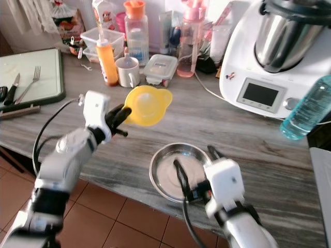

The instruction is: Setting the table

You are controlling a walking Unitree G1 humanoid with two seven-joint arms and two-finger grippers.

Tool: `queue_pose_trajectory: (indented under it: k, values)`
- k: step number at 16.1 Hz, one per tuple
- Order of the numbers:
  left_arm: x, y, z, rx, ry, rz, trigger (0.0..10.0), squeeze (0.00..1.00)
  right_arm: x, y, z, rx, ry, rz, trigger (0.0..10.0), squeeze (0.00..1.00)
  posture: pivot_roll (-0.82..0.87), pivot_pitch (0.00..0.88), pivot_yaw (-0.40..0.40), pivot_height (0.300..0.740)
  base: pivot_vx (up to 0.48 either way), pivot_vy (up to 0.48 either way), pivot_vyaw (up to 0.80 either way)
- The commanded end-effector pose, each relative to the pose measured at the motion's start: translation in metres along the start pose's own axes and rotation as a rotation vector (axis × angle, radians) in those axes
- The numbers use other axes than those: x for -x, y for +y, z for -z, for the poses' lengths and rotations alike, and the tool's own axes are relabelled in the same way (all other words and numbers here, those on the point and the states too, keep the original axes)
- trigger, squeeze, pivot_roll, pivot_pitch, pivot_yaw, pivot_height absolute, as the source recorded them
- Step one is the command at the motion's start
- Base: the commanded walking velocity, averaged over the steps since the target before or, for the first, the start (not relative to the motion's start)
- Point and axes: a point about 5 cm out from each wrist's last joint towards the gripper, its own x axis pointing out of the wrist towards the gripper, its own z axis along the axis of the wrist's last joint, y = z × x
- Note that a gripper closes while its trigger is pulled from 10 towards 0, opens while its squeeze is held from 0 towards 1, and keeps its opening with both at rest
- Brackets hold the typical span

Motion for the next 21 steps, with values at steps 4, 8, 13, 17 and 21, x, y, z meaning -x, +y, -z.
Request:
queue_pose_trajectory:
  k: [4, 8, 13, 17, 21]
  values:
    - [-0.004, 0.002, 0.011, 0.001, 0.187, 0.086, 10.0, 0.00, 0.023, 0.001, -0.003, -0.031, 0.047, -0.093, 10.0, 0.00, 0.08, 0.122, -0.002, 0.740, 0.000, 0.000, 0.00]
    - [-0.009, 0.004, 0.012, 0.009, 0.276, 0.108, 10.0, 0.00, 0.037, -0.010, -0.007, 0.003, 0.067, -0.101, 10.0, 0.00, 0.05, 0.118, 0.009, 0.740, 0.000, 0.000, 0.00]
    - [-0.015, 0.000, 0.011, 0.024, 0.343, 0.155, 10.0, 0.00, 0.048, -0.006, -0.009, 0.017, 0.109, -0.210, 10.0, 0.00, 0.03, 0.117, 0.019, 0.740, 0.000, 0.000, 0.00]
    - [-0.015, 0.000, 0.017, 0.074, 0.436, 0.176, 10.0, 0.00, 0.054, -0.003, -0.006, 0.010, 0.149, -0.253, 10.0, 0.00, 0.03, 0.120, 0.021, 0.740, 0.000, 0.000, 0.00]
    - [-0.013, 0.002, 0.014, 0.099, 0.507, 0.190, 10.0, 0.00, 0.055, 0.000, -0.003, 0.018, 0.174, -0.284, 10.0, 0.00, 0.03, 0.120, 0.020, 0.740, 0.000, 0.000, 0.00]
